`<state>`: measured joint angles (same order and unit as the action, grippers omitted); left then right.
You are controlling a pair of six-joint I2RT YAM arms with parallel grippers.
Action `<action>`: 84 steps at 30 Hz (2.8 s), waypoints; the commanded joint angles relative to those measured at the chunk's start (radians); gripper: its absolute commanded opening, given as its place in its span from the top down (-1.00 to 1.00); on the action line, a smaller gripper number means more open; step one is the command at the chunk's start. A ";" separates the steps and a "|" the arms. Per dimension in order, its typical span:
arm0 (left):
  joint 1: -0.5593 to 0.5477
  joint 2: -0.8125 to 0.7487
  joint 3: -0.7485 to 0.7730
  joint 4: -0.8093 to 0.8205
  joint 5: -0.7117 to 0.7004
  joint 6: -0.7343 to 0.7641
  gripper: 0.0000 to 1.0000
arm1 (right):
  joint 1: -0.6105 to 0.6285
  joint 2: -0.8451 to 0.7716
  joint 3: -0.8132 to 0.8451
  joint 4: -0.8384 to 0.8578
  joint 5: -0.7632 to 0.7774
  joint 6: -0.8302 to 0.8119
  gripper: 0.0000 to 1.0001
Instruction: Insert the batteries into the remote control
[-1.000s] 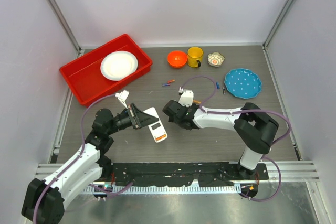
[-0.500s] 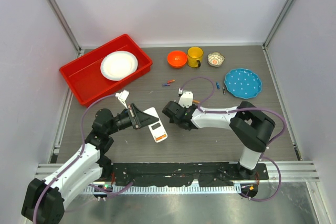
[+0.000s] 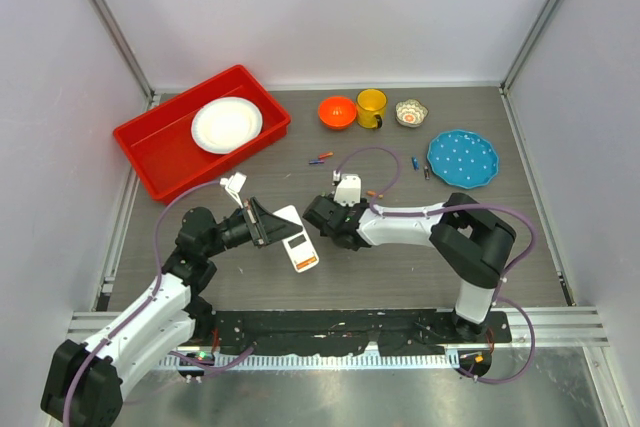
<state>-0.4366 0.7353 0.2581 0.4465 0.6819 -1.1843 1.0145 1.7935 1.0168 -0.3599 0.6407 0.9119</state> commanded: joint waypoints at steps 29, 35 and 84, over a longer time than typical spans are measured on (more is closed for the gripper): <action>-0.001 -0.025 0.000 0.023 0.011 0.014 1.00 | 0.012 0.007 -0.035 -0.030 -0.021 0.033 -0.21; -0.001 -0.033 -0.002 0.021 0.015 0.014 1.00 | 0.012 0.004 -0.041 -0.030 -0.029 0.041 -0.09; -0.235 0.630 -0.019 1.058 -0.331 -0.124 1.00 | 0.300 -0.642 0.163 -0.447 0.065 -0.436 0.98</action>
<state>-0.6674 1.3495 0.2436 1.2285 0.3653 -1.3033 1.3029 1.1816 1.1778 -0.8738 0.6765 0.4839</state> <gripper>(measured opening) 0.258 0.516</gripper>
